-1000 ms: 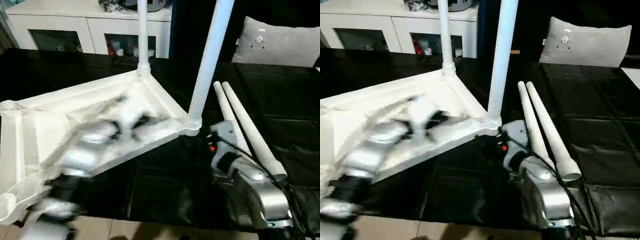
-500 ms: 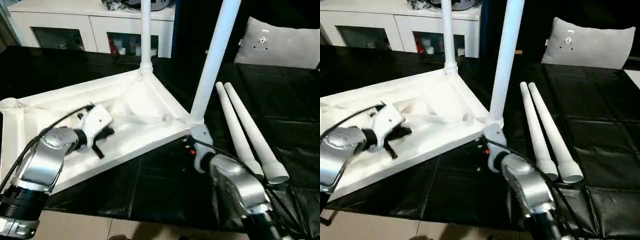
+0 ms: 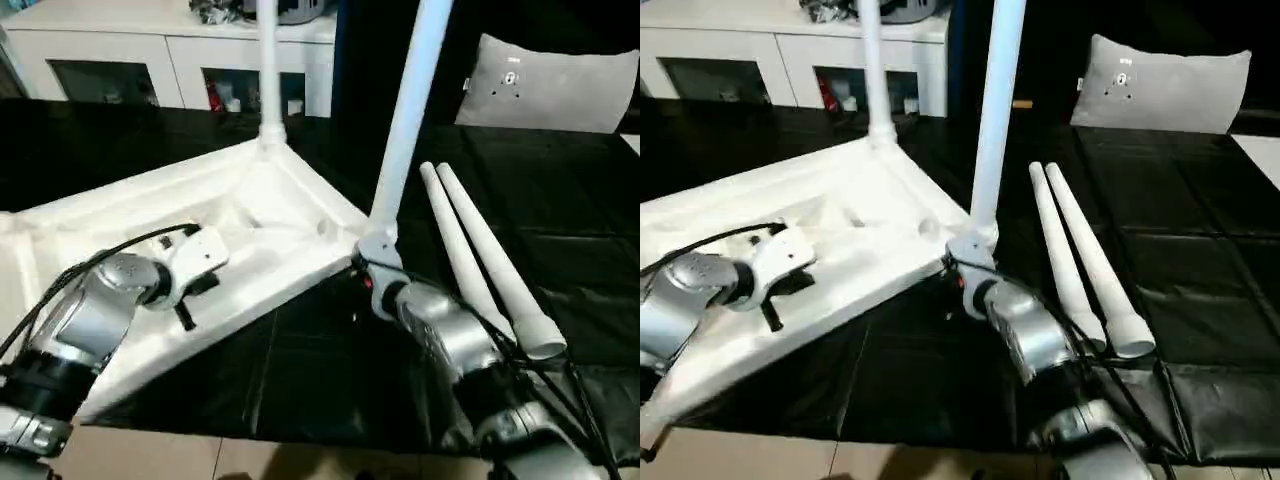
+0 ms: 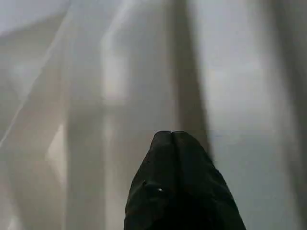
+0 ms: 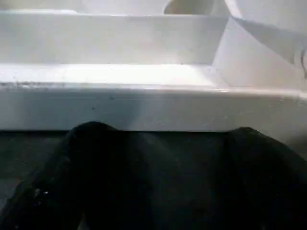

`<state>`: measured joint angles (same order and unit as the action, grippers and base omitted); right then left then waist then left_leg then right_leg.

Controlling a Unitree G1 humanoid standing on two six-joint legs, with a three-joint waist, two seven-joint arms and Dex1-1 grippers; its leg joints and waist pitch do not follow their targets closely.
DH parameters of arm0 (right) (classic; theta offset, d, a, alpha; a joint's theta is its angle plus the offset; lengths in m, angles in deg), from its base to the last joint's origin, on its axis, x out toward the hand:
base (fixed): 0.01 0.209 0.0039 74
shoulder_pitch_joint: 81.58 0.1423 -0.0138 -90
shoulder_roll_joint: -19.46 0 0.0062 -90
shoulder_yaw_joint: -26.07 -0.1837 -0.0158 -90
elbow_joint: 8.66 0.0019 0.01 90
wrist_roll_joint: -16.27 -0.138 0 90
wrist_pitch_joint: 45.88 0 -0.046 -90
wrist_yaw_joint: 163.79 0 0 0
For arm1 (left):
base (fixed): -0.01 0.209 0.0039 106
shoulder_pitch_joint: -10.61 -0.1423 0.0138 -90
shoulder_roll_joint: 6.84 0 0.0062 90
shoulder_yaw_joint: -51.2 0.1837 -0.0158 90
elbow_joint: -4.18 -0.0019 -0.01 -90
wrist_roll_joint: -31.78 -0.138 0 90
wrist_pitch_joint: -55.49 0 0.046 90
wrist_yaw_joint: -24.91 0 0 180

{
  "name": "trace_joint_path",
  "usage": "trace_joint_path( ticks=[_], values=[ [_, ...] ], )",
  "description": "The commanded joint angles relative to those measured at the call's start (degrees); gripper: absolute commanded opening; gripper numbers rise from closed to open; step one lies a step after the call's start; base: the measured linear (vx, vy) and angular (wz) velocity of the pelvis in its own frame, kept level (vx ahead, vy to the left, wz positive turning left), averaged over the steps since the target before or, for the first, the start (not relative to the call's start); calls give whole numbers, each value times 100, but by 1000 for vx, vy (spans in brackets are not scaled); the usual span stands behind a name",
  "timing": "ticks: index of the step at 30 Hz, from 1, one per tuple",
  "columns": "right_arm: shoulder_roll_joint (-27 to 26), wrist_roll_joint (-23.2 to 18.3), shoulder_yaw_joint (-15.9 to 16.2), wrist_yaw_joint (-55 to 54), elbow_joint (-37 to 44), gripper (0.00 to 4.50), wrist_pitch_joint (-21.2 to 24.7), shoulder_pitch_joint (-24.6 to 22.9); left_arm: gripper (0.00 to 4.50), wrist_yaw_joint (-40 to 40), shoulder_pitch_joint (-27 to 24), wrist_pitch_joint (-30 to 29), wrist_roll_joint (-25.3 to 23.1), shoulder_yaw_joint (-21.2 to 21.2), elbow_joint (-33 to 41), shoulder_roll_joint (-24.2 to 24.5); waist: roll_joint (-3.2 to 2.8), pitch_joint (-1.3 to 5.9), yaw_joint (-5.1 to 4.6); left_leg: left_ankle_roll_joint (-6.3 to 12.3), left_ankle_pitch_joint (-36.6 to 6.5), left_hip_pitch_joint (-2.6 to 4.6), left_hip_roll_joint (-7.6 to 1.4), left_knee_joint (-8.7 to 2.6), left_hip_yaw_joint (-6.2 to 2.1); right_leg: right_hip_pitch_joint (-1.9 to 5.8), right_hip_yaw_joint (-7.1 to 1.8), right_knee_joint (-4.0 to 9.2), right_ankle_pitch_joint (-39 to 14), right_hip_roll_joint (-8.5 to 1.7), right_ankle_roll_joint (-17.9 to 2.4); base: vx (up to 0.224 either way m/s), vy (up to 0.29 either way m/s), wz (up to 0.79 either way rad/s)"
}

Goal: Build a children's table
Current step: Rotate table base

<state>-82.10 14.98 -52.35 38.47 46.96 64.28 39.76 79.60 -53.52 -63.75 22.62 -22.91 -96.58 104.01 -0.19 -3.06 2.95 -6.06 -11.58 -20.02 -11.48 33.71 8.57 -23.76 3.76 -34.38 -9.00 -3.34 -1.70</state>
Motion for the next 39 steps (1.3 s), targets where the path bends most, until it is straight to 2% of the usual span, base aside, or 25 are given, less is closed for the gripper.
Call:
trace_joint_path(
  ticks=[1, 6, 8, 12, 13, 14, 15, 16, 21, 22, 23, 24, 25, 28, 29, 32, 34, 35, 36, 38, 39],
  values=[
    [-72, 122, -107, -257, -355, 450, -272, 258, 6, 752, 30, 291, 494, 367, 127, -225, -94, 359, 19, -97, -937, -23, -80, -409, 24, 346, -271, 338, -1170, -405, -1163, 0, 0, 0],
    [-93, 145, -161, -322, -616, 450, -472, 406, 6, 818, 257, 515, 590, 408, -191, -486, -98, 345, 7, -92, -1032, -5, -77, -406, 47, 343, -273, 353, -1291, -394, -1160, 0, 0, 0],
    [-88, 171, -156, -358, -688, 450, -557, 418, 6, 597, 460, 727, 501, 343, -611, -718, -90, 343, 9, -63, -1018, -5, -65, -395, 62, 339, -274, 375, -1304, -384, -1130, 0, 0, 0],
    [-57, 234, -129, -395, -744, 450, -682, 372, 6, -168, 870, 1193, 273, 161, -1505, -1119, -84, 352, 21, -28, -968, -29, -49, -385, 56, 367, -261, 383, -1311, -373, -1036, 0, 0, 0],
    [-39, 269, -121, -412, -736, 450, -727, 343, 6, -590, 1052, 1323, 157, 99, -1863, -1254, -95, 356, 30, -27, -938, -32, -63, -391, 43, 377, -262, 372, -1306, -389, -1019, 0, 0, 0],
    [-32, 288, -122, -417, -735, 450, -749, 335, 6, -708, 1114, 1374, 117, 99, -1983, -1281, -83, 349, 9, -21, -959, -46, -57, -392, 46, 379, -255, 380, -1326, -372, -999, 0, 0, 0],
    [-16, 318, -122, -428, -714, 450, -779, 315, 6, -944, 1232, 1470, 32, 103, -2222, -1331, -71, 371, 14, -15, -895, -42, -63, -385, 39, 395, -257, 369, -1280, -393, -1001, 0, 0, 0],
    [-2, 331, -125, -438, -684, 450, -788, 296, 6, -1112, 1315, 1552, -39, 119, -2408, -1358, -86, 365, 6, -1, -857, -49, -59, -379, 40, 389, -257, 362, -1218, -383, -1008, 0, 0, 0],
    [87, 404, -146, -477, -477, 450, -841, 192, 6, -2072, 1813, 1918, -332, 135, -3602, -1524, -70, 374, -2, 102, -688, -59, -43, -359, 43, 406, -252, 347, -857, -363, -1073, 0, 0, 0],
    [87, 404, -146, -477, -477, 450, -841, 192, 6, -2072, 1813, 1918, -332, 135, -3602, -1524, -71, 382, 12, 102, -690, -43, -59, -361, 43, 404, -254, 344, -857, -378, -1106, 0, 0, 0],
    [146, 417, -140, -463, -312, 450, -821, 113, 6, -2543, 2049, 2077, -390, 89, -4123, -1612, -67, 378, 8, 111, -697, -48, -60, -358, 46, 398, -254, 345, -846, -377, -1126, 0, 0, 0],
    [185, 419, -140, -453, -196, 450, -799, 53, 6, -2827, 2198, 2138, -378, 13, -4455, -1696, -57, 359, 14, 142, -754, -46, -24, -346, 67, 394, -251, 386, -957, -342, -1051, 0, 0, 0],
    [201, 421, -137, -453, -150, 450, -792, 29, 6, -2936, 2254, 2141, -360, -32, -4587, -1737, -38, 356, 18, 148, -766, -62, -30, -362, 49, 418, -248, 382, -1058, -358, -1004, 0, 0, 0],
    [247, 437, -131, -449, -30, 450, -786, -38, 6, -3161, 2389, 2231, -298, -134, -4896, -1849, -21, 341, 13, 174, -818, -58, -16, -355, 55, 403, -241, 431, -1380, -366, -921, 0, 0, 0],
    [285, 450, -150, -459, 116, 450, -795, -112, 6, -3476, 2530, 2463, -247, -241, -5208, -1971, -7, 340, 14, 208, -810, -56, -22, -352, 59, 389, -241, 445, -1483, -369, -917, 0, 0, 0],
    [304, 444, -220, -490, 276, 450, -816, -181, 6, -3803, 2665, 2751, -195, -363, -5517, -2088, 1, 338, 32, 261, -764, -75, -24, -360, 45, 400, -235, 444, -1479, -365, -849, 0, 0, 0],
    [329, 376, -306, -491, 521, 450, -815, -266, 6, -4046, 2774, 2964, -15, -595, -5707, -2189, -8, 340, 39, 294, -751, -58, -33, -354, 51, 377, -234, 450, -1391, -360, -886, 0, 0, 0],
    [342, 350, -335, -490, 627, 450, -797, -302, 6, -4128, 2814, 3019, 78, -703, -5765, -2221, -6, 358, 57, 315, -685, -52, -42, -350, 47, 387, -236, 427, -1214, -370, -952, 0, 0, 0],
    [383, 281, -417, -493, 940, 450, -726, -412, 6, -4274, 2912, 3170, 329, -989, -5893, -2298, -44, 358, 71, 336, -577, -63, -35, -338, 46, 391, -238, 407, -950, -363, -1030, 0, 0, 0],
    [434, 219, -507, -515, 1252, 450, -632, -528, 6, -4233, 2967, 3314, 536, -1218, -5916, -2341, -20, 378, 87, 380, -478, -53, -55, -335, 37, 411, -238, 354, -509, -363, -1160, 0, 0, 0],
    [452, 144, -589, -517, 1474, 450, -566, -611, 6, -4117, 2970, 3363, 719, -1386, -5861, -2370, -53, 384, 99, 406, -422, -51, -56, -330, 30, 414, -233, 330, -353, -370, -1236, 0, 0, 0]
  ],
)
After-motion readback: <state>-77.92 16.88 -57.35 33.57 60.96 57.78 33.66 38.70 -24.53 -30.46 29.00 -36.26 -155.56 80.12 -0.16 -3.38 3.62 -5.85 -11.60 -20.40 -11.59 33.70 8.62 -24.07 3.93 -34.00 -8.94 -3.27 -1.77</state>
